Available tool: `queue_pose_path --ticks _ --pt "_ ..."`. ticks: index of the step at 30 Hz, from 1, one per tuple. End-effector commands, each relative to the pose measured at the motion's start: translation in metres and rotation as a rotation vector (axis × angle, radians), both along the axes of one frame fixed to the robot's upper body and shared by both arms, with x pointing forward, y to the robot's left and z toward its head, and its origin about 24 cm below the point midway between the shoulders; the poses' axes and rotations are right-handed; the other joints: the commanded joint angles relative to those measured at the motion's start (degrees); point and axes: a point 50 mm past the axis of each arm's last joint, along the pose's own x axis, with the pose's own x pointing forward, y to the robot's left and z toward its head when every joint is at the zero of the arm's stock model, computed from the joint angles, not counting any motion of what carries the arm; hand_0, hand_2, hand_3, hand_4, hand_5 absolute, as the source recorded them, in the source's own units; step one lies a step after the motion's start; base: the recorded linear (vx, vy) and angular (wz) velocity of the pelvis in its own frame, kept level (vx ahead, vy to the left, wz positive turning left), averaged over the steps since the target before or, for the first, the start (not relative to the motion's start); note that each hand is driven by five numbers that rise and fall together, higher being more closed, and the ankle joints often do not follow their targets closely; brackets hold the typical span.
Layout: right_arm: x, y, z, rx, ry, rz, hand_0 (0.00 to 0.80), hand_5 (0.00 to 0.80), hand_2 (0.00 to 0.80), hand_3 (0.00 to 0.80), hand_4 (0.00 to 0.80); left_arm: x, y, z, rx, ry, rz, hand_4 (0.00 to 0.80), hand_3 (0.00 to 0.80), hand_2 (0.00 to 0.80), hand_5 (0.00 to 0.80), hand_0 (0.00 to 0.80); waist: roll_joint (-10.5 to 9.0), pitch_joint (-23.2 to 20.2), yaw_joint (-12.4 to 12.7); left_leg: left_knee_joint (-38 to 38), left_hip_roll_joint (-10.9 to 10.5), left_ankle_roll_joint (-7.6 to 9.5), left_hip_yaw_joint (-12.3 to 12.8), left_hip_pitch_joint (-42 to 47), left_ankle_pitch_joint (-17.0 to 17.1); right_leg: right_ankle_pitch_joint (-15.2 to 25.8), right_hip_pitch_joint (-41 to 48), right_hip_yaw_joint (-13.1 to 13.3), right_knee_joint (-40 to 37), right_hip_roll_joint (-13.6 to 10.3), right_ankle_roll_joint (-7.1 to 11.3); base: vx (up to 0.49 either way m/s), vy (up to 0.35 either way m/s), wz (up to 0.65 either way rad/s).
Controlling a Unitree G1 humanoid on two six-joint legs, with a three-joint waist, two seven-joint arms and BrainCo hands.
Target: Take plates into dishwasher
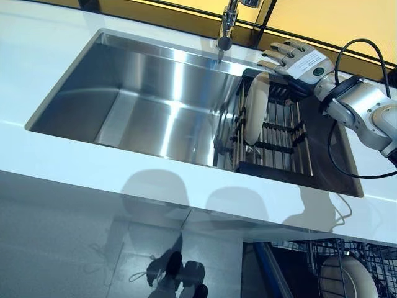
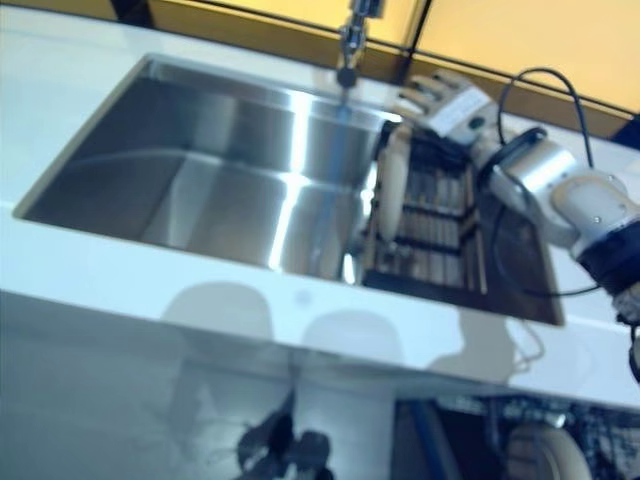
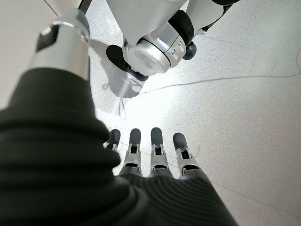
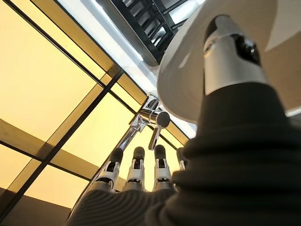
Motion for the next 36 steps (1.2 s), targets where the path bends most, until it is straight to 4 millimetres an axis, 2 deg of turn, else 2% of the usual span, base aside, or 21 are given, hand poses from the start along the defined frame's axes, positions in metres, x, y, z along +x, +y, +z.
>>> queue_pose_path --ticks 1,36 --pt "-0.006 0.003 0.028 -0.024 -0.109 0.004 0.0 0.0 0.0 0.0 0.0 -0.004 0.0 0.0 -0.006 0.001 -0.006 0.0 0.0 0.0 0.0 0.0 -0.85 -0.1 1.7 -0.2 3.9 -4.43 4.2 3.1 -5.2 8.4 -5.1 -1.2 -0.2 -4.1 6.43 0.0 0.0 0.0" --pt "-0.004 0.02 0.026 -0.05 -0.092 0.048 0.0 0.0 0.0 0.0 0.0 0.007 0.001 0.003 -0.012 -0.043 -0.007 0.0 0.0 0.0 0.0 0.0 -0.47 2.9 2.1 -0.2 3.5 -4.53 3.9 0.9 -4.5 8.9 -7.3 -1.5 0.1 -4.4 6.61 -0.003 0.001 0.01"
